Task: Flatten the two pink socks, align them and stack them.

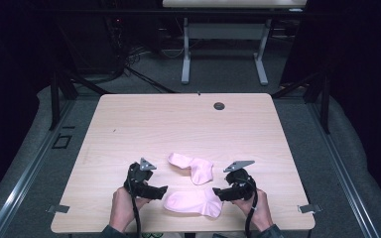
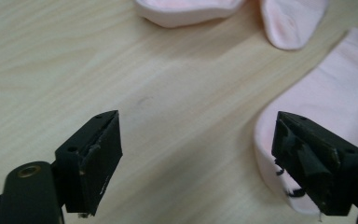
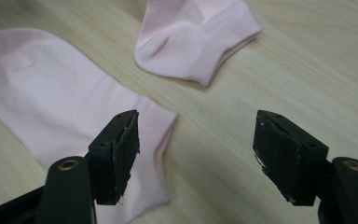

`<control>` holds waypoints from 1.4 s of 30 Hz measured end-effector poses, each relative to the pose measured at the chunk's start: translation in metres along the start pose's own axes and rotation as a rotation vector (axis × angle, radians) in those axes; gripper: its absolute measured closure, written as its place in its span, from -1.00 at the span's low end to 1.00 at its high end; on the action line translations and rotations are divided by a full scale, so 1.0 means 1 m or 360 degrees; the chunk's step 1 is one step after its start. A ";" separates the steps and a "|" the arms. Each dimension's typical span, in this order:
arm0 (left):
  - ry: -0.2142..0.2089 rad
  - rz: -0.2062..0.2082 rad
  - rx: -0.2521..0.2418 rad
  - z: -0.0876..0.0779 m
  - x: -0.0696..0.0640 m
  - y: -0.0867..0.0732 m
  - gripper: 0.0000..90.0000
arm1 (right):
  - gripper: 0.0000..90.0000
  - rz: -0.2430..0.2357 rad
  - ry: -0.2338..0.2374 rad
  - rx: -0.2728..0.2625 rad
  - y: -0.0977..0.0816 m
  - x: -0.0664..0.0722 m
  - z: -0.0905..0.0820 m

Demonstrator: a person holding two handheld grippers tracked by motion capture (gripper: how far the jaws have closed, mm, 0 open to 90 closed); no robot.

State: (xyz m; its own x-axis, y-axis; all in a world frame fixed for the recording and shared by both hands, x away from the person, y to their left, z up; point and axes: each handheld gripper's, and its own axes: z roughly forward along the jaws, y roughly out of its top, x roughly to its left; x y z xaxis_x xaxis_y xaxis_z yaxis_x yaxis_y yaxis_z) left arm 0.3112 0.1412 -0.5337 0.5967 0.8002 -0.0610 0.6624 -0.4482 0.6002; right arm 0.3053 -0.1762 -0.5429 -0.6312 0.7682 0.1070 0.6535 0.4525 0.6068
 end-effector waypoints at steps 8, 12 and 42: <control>0.0013 -0.0016 0.0003 0.011 0.023 0.031 -0.64 | -0.09 0.0046 -0.0036 0.0017 0.021 -0.011 0.013; 0.0016 -0.0011 -0.0001 0.014 0.028 0.039 -0.60 | -0.04 0.0081 -0.0025 0.0016 0.026 -0.015 0.018; 0.0028 -0.0024 0.0128 0.075 0.045 0.087 0.10 | 0.34 0.0143 -0.0088 0.0094 0.046 -0.016 0.058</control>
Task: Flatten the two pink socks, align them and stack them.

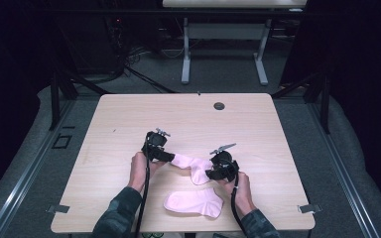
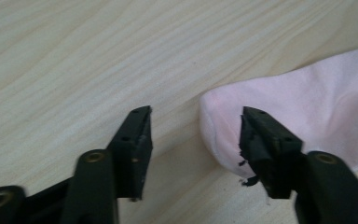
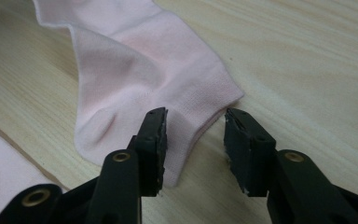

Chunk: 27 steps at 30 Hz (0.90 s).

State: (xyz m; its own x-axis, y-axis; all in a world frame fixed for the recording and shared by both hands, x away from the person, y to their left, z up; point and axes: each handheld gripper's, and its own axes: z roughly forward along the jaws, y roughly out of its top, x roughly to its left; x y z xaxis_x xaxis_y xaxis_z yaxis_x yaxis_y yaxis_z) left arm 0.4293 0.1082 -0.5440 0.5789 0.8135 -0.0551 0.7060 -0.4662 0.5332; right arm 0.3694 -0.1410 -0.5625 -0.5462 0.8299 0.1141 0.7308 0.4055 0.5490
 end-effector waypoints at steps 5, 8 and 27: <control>-0.0010 0.0021 0.0017 0.003 -0.001 0.000 0.44 | 0.52 -0.0030 0.0011 0.0005 0.000 0.001 0.000; -0.0015 0.0038 0.0028 0.004 -0.002 0.000 0.60 | 0.58 -0.0029 0.0026 0.0010 0.000 0.001 0.000; -0.0056 0.0064 -0.0036 -0.008 -0.005 -0.017 0.97 | 0.89 -0.0014 0.0077 -0.0034 -0.002 -0.003 -0.006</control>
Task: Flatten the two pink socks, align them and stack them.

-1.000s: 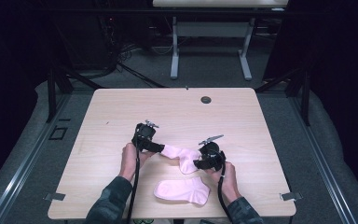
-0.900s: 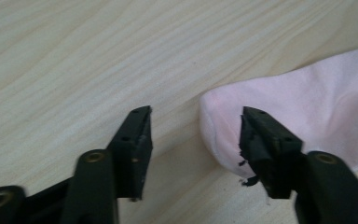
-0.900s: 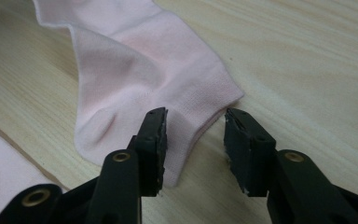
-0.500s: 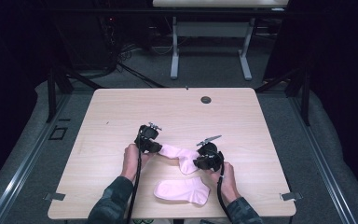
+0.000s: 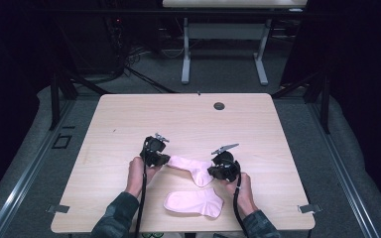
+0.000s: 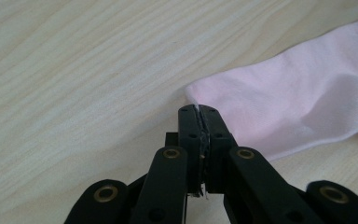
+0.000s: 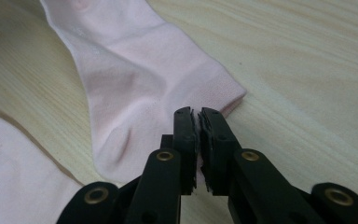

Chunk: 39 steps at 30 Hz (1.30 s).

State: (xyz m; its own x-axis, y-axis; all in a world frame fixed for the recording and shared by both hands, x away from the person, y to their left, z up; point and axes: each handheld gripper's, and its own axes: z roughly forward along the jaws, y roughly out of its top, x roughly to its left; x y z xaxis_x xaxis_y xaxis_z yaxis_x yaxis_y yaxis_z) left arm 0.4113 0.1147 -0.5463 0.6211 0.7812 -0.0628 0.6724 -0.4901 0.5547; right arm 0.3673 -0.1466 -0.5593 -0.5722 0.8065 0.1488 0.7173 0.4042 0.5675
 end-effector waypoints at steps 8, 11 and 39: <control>-0.0039 -0.0036 -0.0098 -0.023 -0.007 -0.007 0.97 | 0.90 -0.0037 -0.0014 -0.0031 0.000 0.002 -0.017; -0.0051 -0.0048 -0.0118 -0.029 -0.008 -0.009 0.97 | 0.90 -0.0038 0.0008 -0.0051 -0.001 0.002 -0.027; -0.0164 0.0064 -0.0141 -0.080 -0.056 -0.056 0.97 | 0.90 -0.0210 0.0126 -0.0029 -0.038 0.034 -0.087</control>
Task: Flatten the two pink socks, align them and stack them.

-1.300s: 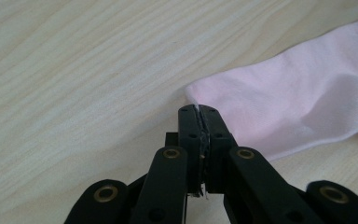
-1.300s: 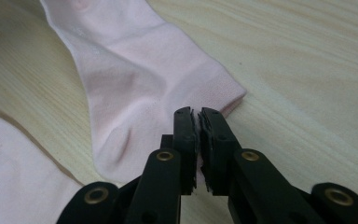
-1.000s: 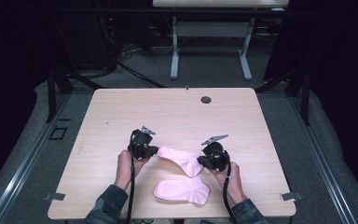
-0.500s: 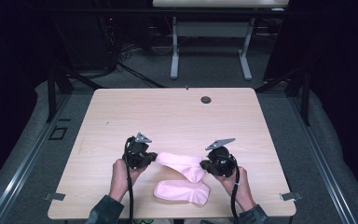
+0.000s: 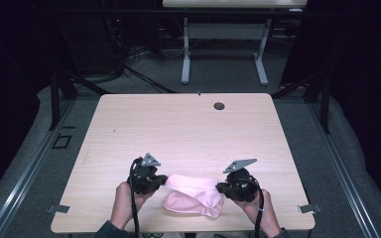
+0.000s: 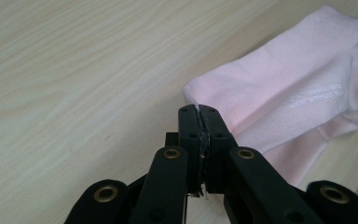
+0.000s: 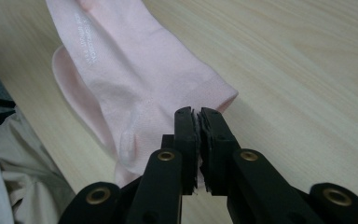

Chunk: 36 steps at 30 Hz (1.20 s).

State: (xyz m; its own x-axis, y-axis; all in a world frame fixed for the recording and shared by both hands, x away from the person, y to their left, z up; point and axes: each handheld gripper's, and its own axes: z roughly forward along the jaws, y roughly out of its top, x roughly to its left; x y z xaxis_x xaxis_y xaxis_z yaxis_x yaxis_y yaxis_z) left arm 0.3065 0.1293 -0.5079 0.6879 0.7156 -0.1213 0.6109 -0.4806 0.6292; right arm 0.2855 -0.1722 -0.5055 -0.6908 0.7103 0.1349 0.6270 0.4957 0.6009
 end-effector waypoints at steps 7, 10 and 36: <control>-0.0043 0.0008 0.0060 0.003 -0.006 -0.008 0.97 | 0.90 -0.0016 0.0019 0.0028 -0.007 0.004 -0.002; -0.0050 0.0024 0.0109 0.007 -0.009 -0.014 0.97 | 0.90 -0.0009 0.0029 0.0060 -0.012 0.002 0.004; 0.0088 0.0024 0.0125 0.023 -0.020 -0.044 0.27 | 0.63 -0.0005 -0.0037 0.0142 -0.025 -0.006 0.028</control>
State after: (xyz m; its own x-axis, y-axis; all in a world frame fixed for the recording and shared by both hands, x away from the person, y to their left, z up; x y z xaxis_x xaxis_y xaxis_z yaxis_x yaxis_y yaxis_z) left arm 0.2747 0.1239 -0.5510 0.6757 0.7340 -0.0681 0.6309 -0.5281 0.5683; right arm 0.2838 -0.1749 -0.5437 -0.6847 0.7198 0.1142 0.6553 0.5395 0.5287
